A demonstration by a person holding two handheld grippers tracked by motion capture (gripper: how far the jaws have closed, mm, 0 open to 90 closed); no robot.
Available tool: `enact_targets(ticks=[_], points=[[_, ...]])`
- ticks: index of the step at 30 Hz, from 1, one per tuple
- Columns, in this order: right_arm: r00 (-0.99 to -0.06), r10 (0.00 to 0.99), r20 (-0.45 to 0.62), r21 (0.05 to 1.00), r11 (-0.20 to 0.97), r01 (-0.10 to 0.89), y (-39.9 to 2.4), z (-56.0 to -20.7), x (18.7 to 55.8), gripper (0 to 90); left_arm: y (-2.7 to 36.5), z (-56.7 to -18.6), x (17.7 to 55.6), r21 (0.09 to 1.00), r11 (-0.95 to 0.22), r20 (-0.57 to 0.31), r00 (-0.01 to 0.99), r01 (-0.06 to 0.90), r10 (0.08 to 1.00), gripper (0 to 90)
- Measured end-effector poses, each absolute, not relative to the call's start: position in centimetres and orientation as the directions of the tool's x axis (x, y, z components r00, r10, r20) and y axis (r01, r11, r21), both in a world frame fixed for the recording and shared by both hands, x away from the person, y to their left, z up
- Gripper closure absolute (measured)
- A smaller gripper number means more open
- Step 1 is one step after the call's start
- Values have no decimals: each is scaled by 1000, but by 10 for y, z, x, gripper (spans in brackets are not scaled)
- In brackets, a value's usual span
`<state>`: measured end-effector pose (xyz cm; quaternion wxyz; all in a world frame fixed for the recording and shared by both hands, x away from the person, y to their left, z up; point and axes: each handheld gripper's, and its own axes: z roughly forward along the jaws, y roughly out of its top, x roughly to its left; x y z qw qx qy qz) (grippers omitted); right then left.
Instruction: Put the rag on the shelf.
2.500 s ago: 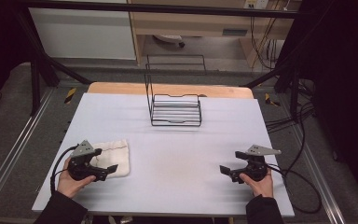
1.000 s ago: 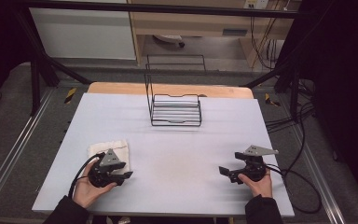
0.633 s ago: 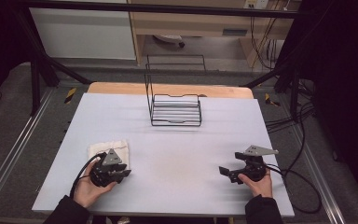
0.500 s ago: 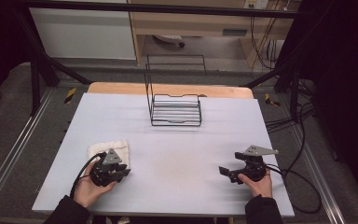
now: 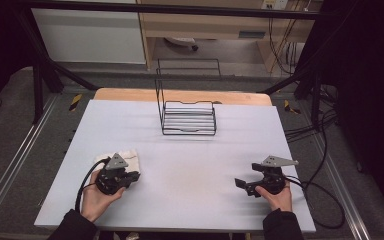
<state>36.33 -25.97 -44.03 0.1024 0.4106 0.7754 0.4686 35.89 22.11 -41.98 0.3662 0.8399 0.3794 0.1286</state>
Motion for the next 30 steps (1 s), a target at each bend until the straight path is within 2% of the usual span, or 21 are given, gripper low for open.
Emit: enact_targets(ticks=[10,17,22,24,25,26,27,28,29,30], points=[[-642,733,224,808,228,542,-259,-441,364,5,189,-411,369,743,-364,-120,646,562,754,851],[-642,735,217,808,233,541,-259,-441,364,6,162,-418,379,734,-380,-115,654,563,748,849],[-641,736,218,807,234,543,-259,-442,364,7,162,-426,383,718,-386,-142,665,579,733,826],[-639,738,218,806,232,544,-258,-442,364,7,168,-421,384,720,-387,-144,669,576,729,714],[-639,738,218,806,232,544,-258,-442,364,7,173,-417,384,728,-391,-123,668,563,734,714],[-638,738,218,807,232,544,-258,-442,364,7,178,-413,384,731,-392,-116,668,558,735,615],[-638,738,217,807,233,543,-258,-442,364,8,184,-408,385,740,-384,-115,666,553,737,579],[-638,738,217,807,233,543,-258,-442,364,8,192,-404,385,752,-385,-94,666,534,740,579],[-636,739,222,804,231,548,-258,-442,363,7,200,-401,386,755,-389,-78,661,528,746,490],[-636,739,222,804,231,548,-258,-442,363,7,208,-398,387,756,-387,-70,653,528,754,490]])
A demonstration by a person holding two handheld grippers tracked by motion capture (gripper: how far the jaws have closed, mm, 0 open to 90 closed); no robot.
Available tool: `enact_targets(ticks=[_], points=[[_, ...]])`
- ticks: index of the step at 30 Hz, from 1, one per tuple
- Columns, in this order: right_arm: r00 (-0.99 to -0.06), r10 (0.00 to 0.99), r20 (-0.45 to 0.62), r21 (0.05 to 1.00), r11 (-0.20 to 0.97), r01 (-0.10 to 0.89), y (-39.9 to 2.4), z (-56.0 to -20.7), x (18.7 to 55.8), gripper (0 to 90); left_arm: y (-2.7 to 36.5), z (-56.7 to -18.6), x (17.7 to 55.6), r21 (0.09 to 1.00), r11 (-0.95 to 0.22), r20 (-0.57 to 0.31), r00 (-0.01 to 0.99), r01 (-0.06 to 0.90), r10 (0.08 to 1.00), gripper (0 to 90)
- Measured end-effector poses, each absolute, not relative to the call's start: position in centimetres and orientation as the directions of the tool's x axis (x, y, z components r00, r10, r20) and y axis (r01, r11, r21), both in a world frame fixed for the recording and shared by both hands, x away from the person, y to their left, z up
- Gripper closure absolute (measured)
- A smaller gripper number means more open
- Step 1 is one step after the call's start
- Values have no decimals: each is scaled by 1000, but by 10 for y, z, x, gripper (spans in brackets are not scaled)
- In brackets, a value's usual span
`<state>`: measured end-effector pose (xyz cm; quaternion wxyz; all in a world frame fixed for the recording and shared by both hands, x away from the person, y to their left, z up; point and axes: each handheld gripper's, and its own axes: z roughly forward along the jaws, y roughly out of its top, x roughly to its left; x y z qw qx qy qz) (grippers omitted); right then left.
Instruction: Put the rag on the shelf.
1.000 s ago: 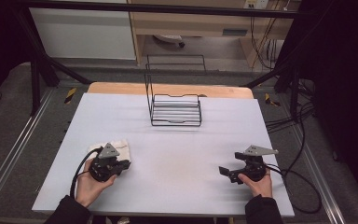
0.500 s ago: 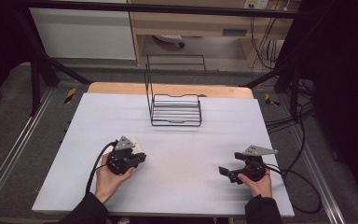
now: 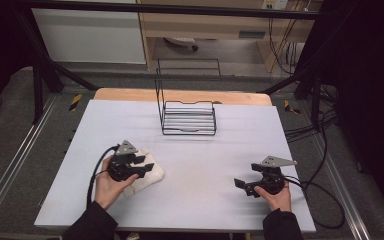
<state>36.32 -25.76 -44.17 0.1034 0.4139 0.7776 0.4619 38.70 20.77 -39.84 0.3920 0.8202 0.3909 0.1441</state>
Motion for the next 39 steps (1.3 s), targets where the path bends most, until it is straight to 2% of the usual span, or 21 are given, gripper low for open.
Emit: enact_targets(ticks=[2,5,9,14,20,26,39], points=[[-635,740,222,803,231,550,-257,-442,363,7,225,-397,390,743,-395,-56,638,541,768,428],[-633,741,225,801,229,553,-255,-443,364,8,252,-402,395,715,-390,-45,596,579,802,384],[-635,742,216,801,237,550,-253,-443,364,7,280,-415,402,670,-390,-21,542,631,840,392],[-642,739,205,803,247,542,-249,-441,364,6,297,-425,408,659,-345,-61,505,668,861,452],[-638,743,201,808,243,538,-244,-438,364,6,302,-433,411,631,-341,-90,502,697,860,565],[-648,738,189,811,254,526,-233,-436,364,6,302,-437,411,633,-345,-102,517,693,850,609],[-670,726,153,804,303,512,-169,-425,372,8,298,-436,409,627,-348,-107,520,697,848,733]])
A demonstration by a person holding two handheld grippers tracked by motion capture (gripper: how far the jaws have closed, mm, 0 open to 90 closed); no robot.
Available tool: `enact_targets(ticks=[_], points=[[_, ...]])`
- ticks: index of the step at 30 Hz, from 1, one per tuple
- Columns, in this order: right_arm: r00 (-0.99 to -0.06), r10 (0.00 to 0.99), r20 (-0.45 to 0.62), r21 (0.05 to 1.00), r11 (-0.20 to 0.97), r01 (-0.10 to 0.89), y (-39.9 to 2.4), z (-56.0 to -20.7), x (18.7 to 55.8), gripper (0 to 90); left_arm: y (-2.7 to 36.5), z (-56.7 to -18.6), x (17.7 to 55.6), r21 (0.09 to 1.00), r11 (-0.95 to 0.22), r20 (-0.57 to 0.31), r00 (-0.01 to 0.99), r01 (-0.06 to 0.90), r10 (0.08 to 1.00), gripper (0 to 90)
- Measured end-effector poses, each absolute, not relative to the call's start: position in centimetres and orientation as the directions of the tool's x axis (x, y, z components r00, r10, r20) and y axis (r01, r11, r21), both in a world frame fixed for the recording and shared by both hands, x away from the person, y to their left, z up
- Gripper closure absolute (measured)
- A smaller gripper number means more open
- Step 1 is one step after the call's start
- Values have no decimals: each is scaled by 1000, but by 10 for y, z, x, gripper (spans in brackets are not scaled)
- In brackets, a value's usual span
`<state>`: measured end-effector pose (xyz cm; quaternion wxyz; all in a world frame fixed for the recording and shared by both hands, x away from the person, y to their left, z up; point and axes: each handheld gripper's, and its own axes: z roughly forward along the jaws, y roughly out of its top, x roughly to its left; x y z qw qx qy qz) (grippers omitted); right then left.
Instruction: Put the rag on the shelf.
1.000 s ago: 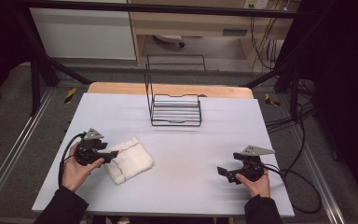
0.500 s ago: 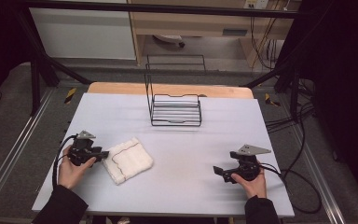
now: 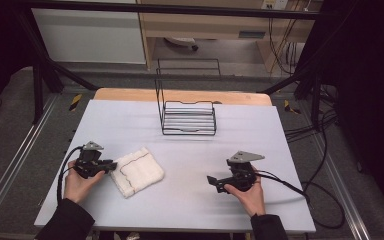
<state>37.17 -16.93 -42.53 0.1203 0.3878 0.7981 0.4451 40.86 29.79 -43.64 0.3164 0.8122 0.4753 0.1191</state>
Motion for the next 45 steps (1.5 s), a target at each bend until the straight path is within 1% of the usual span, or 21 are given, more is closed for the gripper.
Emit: enact_targets(ticks=[3,4,7,12,14,16,17,21,22,23,29,30,31,32,34,37,40,45], points=[[-682,715,152,800,316,509,-141,-422,373,15,297,-436,409,623,-352,-105,521,698,847,772],[-682,715,152,800,316,509,-141,-422,373,15,297,-435,408,623,-355,-103,523,697,846,772],[-693,708,140,797,334,503,-120,-422,376,27,296,-435,408,622,-365,-93,528,693,844,802],[-700,701,139,789,349,506,-88,-423,383,62,295,-434,408,621,-376,-83,535,687,841,816],[-705,696,134,784,361,505,-71,-424,388,100,295,-435,408,623,-374,-86,535,687,841,815],[-707,694,134,781,365,507,-66,-425,390,107,296,-435,408,628,-377,-82,540,681,838,815],[-709,691,142,777,366,512,-57,-428,393,139,296,-436,408,630,-377,-82,541,679,837,812],[-708,689,154,772,364,521,-41,-434,397,208,296,-436,408,630,-374,-88,541,681,836,808],[-708,689,154,772,364,521,-41,-434,397,208,296,-436,408,630,-373,-90,541,682,837,808],[-708,690,149,767,372,523,-35,-436,398,256,296,-436,408,630,-374,-90,542,681,836,807],[-717,683,142,754,395,525,-17,-443,398,403,296,-436,409,624,-372,-93,538,687,838,812],[-718,680,147,753,393,527,-16,-444,398,430,296,-435,409,624,-369,-95,536,689,839,813],[-718,680,147,753,393,527,-16,-444,398,430,296,-435,409,624,-369,-95,536,689,839,814],[-711,684,162,750,383,539,-14,-446,398,486,296,-435,409,624,-369,-96,536,689,839,815],[-708,685,170,749,377,545,-14,-447,398,503,296,-435,409,623,-367,-97,534,691,840,816],[-701,684,200,734,369,570,-12,-450,399,574,296,-435,409,623,-365,-99,532,692,841,819],[-695,684,221,721,365,589,-12,-451,399,621,297,-435,409,623,-356,-107,527,696,843,821],[-682,682,266,710,340,617,-9,-455,398,724,297,-435,409,621,-345,-115,517,704,848,826]])
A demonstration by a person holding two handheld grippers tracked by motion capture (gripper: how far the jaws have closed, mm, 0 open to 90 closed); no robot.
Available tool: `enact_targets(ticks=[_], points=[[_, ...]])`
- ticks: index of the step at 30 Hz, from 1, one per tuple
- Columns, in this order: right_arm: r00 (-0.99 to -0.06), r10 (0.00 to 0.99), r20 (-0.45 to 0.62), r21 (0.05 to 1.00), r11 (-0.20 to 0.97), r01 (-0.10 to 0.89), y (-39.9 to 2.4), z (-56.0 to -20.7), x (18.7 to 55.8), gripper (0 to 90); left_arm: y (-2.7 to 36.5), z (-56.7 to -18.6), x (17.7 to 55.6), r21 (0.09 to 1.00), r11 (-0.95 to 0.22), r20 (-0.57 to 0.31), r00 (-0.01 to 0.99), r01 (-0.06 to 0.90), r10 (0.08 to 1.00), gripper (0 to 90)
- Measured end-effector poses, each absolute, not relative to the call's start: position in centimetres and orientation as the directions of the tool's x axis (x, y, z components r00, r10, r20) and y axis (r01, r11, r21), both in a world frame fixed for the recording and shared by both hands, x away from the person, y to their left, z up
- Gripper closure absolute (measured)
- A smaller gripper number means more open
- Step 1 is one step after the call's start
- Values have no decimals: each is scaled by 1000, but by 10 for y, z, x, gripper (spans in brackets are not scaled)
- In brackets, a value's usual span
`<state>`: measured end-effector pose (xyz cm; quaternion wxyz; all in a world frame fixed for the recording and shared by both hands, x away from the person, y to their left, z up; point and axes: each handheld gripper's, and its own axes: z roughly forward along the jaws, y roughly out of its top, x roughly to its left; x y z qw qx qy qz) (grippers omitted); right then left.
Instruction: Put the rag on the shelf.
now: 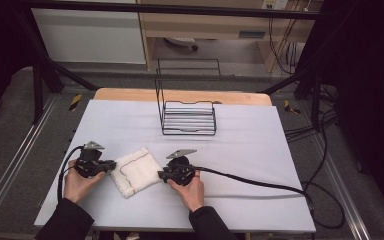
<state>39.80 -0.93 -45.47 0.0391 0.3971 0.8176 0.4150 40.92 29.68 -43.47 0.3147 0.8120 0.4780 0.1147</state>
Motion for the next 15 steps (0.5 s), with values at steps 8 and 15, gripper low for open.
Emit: enact_targets(ticks=[8,15], points=[[-681,675,283,707,333,624,-10,-452,397,855,297,-433,406,623,-333,-124,510,707,851,837],[-692,672,264,707,354,613,-19,-433,405,864,292,-428,390,627,-335,-146,528,703,836,840]])
